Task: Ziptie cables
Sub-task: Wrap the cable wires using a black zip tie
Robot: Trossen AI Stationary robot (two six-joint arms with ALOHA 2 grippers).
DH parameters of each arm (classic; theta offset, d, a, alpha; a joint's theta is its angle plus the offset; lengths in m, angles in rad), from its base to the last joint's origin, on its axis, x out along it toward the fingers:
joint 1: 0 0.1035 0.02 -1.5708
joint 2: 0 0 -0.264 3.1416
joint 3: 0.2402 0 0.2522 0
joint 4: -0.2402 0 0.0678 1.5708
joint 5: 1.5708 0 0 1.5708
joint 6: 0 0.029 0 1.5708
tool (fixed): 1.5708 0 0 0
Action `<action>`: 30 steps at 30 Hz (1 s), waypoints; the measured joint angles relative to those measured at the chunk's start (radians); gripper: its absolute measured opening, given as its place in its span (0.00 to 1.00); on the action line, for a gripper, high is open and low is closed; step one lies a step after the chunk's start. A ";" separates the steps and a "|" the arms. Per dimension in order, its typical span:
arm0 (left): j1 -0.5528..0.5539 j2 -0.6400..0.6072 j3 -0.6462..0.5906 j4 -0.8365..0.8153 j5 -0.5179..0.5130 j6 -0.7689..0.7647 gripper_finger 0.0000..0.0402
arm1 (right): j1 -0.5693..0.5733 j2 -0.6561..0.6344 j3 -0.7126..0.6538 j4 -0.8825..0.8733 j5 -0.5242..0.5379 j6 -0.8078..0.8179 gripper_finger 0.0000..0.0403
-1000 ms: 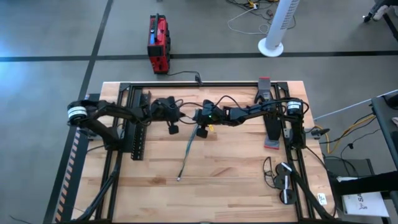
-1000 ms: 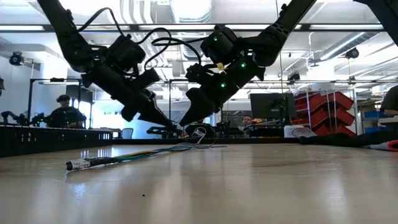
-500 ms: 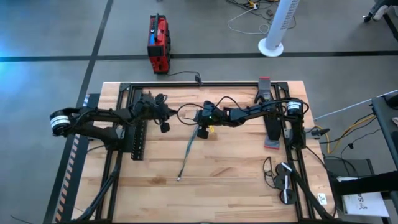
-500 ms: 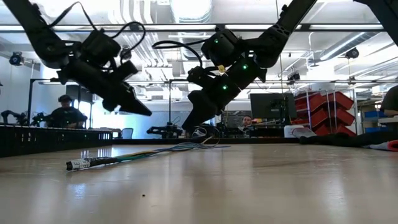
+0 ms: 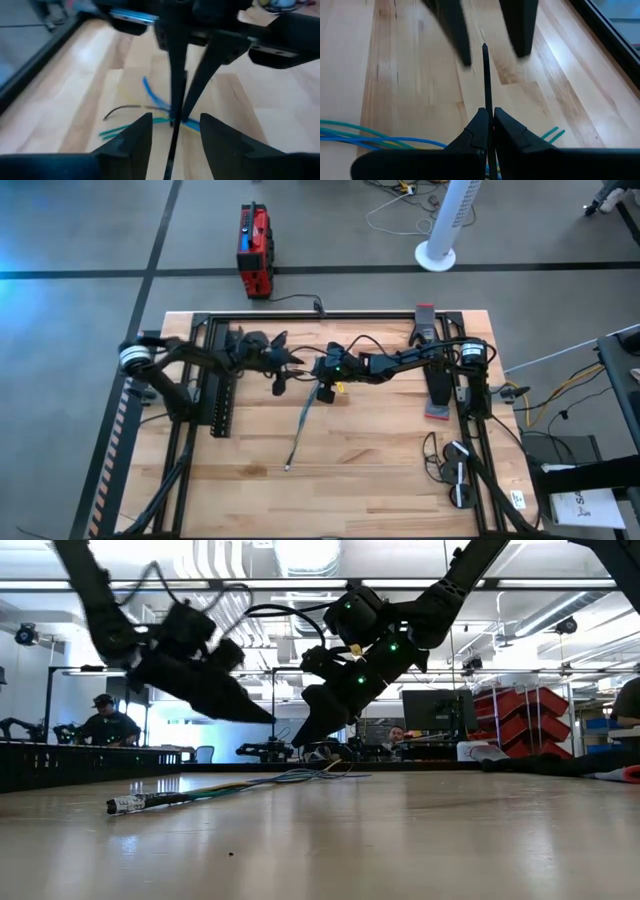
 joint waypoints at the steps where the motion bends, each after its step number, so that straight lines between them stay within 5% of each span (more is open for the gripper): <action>1: 0.000 0.024 0.018 0.000 0.018 0.004 0.37 | 0.000 0.000 0.000 0.000 0.000 -0.004 0.01; 10: 0.000 0.122 0.096 -0.083 0.033 0.132 0.27 | 0.000 0.000 0.000 0.000 0.000 -0.012 0.01; 21: 0.000 0.125 0.095 -0.082 -0.007 0.132 0.02 | 0.000 0.000 0.000 -0.001 0.003 -0.008 0.01; 30: 0.010 0.068 0.061 -0.095 -0.065 0.108 0.00 | -0.002 -0.001 0.000 -0.007 0.005 0.020 0.01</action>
